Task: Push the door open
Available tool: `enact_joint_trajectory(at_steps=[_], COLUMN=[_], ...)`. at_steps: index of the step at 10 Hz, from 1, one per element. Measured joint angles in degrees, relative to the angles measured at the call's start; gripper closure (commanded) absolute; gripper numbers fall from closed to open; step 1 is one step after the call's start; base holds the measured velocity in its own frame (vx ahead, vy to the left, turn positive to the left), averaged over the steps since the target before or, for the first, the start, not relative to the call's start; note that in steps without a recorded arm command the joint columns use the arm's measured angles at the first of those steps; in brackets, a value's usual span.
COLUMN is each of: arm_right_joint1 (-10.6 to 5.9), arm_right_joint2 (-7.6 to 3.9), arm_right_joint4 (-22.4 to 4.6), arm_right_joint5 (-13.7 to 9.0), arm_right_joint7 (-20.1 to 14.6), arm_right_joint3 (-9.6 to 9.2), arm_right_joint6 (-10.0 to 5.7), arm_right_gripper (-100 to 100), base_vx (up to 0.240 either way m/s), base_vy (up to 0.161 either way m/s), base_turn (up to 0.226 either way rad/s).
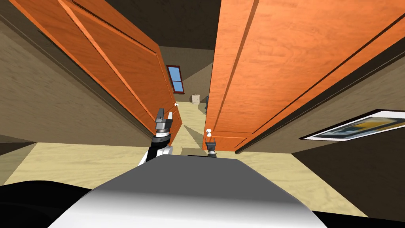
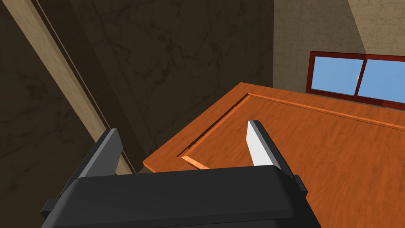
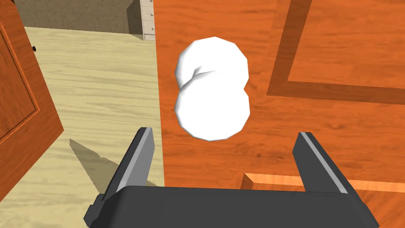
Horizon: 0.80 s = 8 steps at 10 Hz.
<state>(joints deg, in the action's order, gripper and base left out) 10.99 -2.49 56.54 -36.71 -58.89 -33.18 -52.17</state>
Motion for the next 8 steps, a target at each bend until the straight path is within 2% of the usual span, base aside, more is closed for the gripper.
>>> enact_joint_trajectory(at_steps=[3,4,8], arm_right_joint1=[-0.35,-0.38,-0.6], arm_right_joint2=[0.75,0.79,0.76], arm_right_joint4=[-0.39,-0.4,-0.36], arm_right_joint5=[-0.18,-0.19,-0.22], arm_right_joint7=[-0.51,-0.55,-0.5], arm_right_joint3=[0.46,0.47,0.57], arm_right_joint6=[-0.09,-0.1,0.06], arm_right_gripper=[-100,100,100], base_vx=[0.152,-0.009,-0.008], base_vy=[0.005,0.002,0.001], base_turn=[0.017,-0.001,0.003])
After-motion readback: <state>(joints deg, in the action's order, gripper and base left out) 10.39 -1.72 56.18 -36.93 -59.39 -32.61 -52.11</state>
